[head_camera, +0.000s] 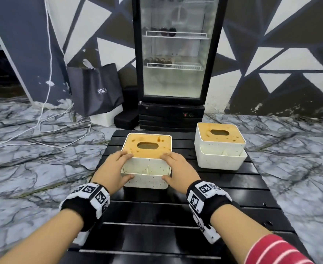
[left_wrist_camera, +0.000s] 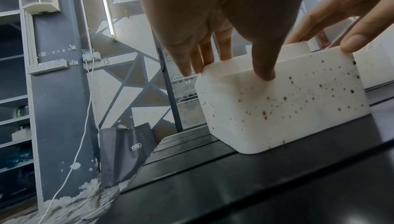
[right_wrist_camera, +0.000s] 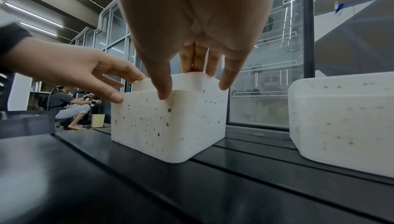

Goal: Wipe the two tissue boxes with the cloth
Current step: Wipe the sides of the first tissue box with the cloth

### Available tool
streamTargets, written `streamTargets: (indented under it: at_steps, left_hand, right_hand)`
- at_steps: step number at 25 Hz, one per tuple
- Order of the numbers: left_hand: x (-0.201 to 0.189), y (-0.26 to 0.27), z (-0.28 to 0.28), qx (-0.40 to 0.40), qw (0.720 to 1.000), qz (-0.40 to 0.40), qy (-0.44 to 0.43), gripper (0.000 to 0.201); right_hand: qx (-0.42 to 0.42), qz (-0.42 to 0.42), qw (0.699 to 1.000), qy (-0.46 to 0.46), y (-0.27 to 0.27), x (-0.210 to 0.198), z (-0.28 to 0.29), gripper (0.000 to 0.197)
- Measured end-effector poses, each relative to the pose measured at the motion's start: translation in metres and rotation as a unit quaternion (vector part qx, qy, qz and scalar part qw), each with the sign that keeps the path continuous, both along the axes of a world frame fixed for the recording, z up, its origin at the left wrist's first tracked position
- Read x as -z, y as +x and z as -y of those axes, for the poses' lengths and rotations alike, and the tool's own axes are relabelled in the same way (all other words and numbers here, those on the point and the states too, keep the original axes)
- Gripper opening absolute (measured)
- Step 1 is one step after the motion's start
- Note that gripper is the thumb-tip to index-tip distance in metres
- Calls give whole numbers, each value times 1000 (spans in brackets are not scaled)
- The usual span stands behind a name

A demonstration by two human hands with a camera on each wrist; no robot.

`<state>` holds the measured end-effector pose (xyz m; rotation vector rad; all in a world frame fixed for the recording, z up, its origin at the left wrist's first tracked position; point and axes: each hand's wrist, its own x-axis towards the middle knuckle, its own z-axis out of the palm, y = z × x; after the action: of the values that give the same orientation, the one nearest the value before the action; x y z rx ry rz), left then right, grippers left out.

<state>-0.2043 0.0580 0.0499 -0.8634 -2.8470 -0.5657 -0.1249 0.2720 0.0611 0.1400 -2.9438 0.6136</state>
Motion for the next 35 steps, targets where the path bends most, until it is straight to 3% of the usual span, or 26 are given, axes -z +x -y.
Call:
streamTargets:
  at_steps: [21, 26, 32, 35]
  left_hand:
    - [19, 183, -8, 63, 997, -47, 26, 62]
    - [22, 199, -9, 74, 994, -69, 36, 62]
    - [11, 204, -13, 60, 997, -39, -5, 61]
    - [-2, 203, -20, 60, 995, -66, -48, 70]
  right_hand:
    - [26, -61, 997, -37, 201, 21, -18, 59]
    - [25, -80, 995, -49, 222, 28, -23, 59]
    - [13, -62, 997, -49, 222, 27, -25, 60]
    - [26, -70, 991, -111, 223, 23, -35, 59]
